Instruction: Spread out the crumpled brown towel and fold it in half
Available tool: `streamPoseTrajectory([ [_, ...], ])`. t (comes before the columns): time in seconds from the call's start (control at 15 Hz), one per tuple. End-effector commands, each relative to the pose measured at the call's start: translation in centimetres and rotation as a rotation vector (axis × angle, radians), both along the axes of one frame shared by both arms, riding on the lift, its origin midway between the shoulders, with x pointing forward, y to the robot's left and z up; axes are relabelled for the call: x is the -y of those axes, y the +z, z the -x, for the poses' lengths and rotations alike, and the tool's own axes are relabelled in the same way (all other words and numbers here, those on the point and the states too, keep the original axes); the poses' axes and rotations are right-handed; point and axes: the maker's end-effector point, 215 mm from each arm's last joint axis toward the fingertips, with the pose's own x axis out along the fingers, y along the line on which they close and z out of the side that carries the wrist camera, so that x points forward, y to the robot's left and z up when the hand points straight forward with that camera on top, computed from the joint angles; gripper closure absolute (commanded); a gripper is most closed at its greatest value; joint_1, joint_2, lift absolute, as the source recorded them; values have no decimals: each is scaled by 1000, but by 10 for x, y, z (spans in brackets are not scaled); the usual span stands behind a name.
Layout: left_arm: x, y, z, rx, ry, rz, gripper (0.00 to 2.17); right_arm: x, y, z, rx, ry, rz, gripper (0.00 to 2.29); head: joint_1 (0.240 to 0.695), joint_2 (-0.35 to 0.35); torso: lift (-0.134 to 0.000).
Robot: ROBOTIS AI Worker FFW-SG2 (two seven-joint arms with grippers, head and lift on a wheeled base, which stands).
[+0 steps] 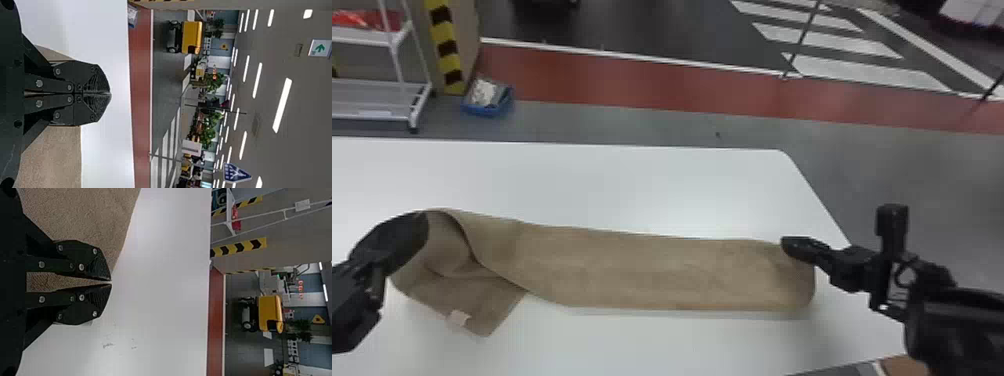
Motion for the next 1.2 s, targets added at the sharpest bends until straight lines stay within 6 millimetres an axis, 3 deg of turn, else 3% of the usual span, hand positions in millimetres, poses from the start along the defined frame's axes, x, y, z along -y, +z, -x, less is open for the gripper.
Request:
streamPoseTrajectory([
  [0.0, -2, -2, -1, -2, 5, 2, 2064, -15, 45, 8, 76, 18, -37, 1983, 695, -261, -120],
  [0.2, -7, -2, -3, -1, 17, 1, 2064, -26, 118, 26, 157, 27, -75, 1983, 695, -244, -120],
  [0.33, -9, -1, -4, 1, 22, 2, 2064, -24, 152, 36, 175, 16, -72, 1919, 695, -233, -120],
  [0.4, -8, -1, -4, 1, 22, 5, 2064, -31, 148, 48, 145, 38, -59, 1430, 695, -233, -120],
  [0.47, -8, -3, -4, -3, 21, 7, 2064, -37, 134, 57, 122, 59, 10, 701, 695, -230, -120],
  [0.53, -8, -4, -4, -4, 22, 6, 2064, -37, 117, 64, 94, 68, 84, 400, 695, -228, -120],
  [0.73, -8, -4, -7, -2, 23, 8, 2064, -38, 94, 81, 109, 127, 261, 397, 695, -227, -120],
  [0.93, -1, -8, -11, -13, 15, 2, 2064, -65, 80, 102, 101, 321, 280, 431, 695, -219, -120],
  [1.13, 3, -7, -14, -19, 9, -2, 2064, -96, 52, 118, 65, 557, 393, 471, 695, -198, -120],
])
